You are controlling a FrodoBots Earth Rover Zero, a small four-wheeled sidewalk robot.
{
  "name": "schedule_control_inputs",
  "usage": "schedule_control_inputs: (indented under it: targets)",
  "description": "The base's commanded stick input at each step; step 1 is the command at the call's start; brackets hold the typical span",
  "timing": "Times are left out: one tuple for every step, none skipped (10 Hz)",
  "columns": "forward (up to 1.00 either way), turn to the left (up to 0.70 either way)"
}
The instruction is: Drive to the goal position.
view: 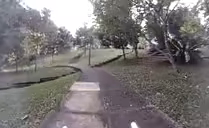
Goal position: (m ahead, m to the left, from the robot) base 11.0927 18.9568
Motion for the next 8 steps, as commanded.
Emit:
schedule_control_inputs:
  targets:
    - [0.70, 0.01]
    - [0.70, 0.01]
    - [0.70, 0.01]
    - [0.70, 0.01]
    - [0.70, 0.01]
    - [0.70, 0.01]
    - [0.70, 0.01]
    - [0.70, 0.01]
